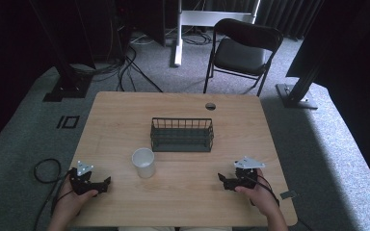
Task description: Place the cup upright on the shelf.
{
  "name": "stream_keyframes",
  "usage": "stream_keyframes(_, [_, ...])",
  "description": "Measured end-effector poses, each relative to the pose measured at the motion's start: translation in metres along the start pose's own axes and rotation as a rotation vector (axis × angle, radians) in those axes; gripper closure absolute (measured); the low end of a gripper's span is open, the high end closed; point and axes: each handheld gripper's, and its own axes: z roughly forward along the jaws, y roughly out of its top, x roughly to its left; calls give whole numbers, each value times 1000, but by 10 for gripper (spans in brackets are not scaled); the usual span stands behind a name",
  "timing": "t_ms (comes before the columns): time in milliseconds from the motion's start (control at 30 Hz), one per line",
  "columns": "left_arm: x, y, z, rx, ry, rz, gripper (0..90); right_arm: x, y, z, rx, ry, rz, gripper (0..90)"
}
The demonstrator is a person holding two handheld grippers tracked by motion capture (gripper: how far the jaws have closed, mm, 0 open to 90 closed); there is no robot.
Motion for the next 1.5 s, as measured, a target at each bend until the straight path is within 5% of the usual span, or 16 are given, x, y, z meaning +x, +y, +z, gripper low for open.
stream_keyframes(1500, [0, 0, 0, 0, 0, 0, 12, 86, 58, 55, -73, 238, -168, 124])
